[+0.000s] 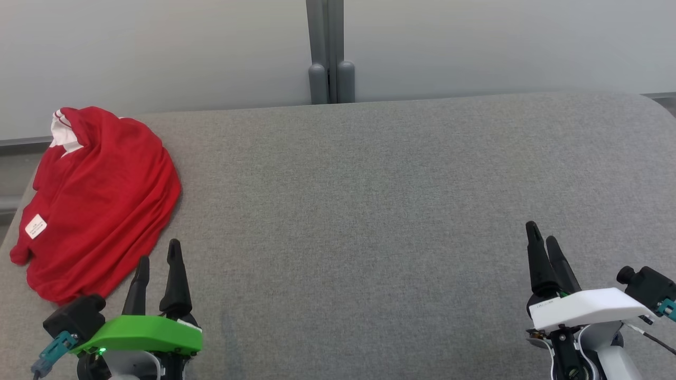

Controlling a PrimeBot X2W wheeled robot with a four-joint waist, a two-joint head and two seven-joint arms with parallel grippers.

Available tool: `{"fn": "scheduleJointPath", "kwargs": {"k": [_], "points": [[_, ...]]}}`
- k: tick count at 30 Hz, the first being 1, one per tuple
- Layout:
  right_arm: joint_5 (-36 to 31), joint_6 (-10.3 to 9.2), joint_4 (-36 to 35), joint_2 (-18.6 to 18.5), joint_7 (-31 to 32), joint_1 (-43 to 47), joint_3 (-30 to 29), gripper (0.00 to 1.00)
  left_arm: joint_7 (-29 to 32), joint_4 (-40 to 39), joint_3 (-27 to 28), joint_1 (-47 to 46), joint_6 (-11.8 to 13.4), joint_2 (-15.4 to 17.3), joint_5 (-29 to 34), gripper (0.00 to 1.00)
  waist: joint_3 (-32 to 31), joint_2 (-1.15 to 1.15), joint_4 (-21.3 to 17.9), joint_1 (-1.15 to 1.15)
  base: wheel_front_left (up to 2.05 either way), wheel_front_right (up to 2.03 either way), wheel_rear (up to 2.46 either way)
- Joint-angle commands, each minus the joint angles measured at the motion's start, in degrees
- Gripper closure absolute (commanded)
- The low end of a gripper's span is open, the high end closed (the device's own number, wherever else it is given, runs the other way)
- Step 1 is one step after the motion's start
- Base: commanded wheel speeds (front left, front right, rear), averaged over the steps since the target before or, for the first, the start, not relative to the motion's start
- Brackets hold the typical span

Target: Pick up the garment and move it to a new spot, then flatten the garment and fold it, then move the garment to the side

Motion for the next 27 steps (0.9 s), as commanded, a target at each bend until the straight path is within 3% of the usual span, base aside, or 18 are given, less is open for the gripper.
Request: {"fn": "scheduleJointPath", "kwargs": {"k": [1, 27], "points": [[-1.6, 0.02, -0.9, -0.4, -0.6, 0.1, 0.3, 0.0, -0.5, -0.5, -0.1, -0.1, 0.5, 0.5, 1.7, 0.0, 0.0, 0.0, 0.0, 0.0, 0.0, 0.0, 0.0], [-18.4, 0.03, -0.2, -0.5, -4.5, 1.1, 2.3, 0.0, -4.4, 3.3, -1.5, -0.2, 2.7, 1.0, 17.6, 0.0, -0.8, 0.0, 0.7, 0.0, 0.0, 0.0, 0.0]]}}
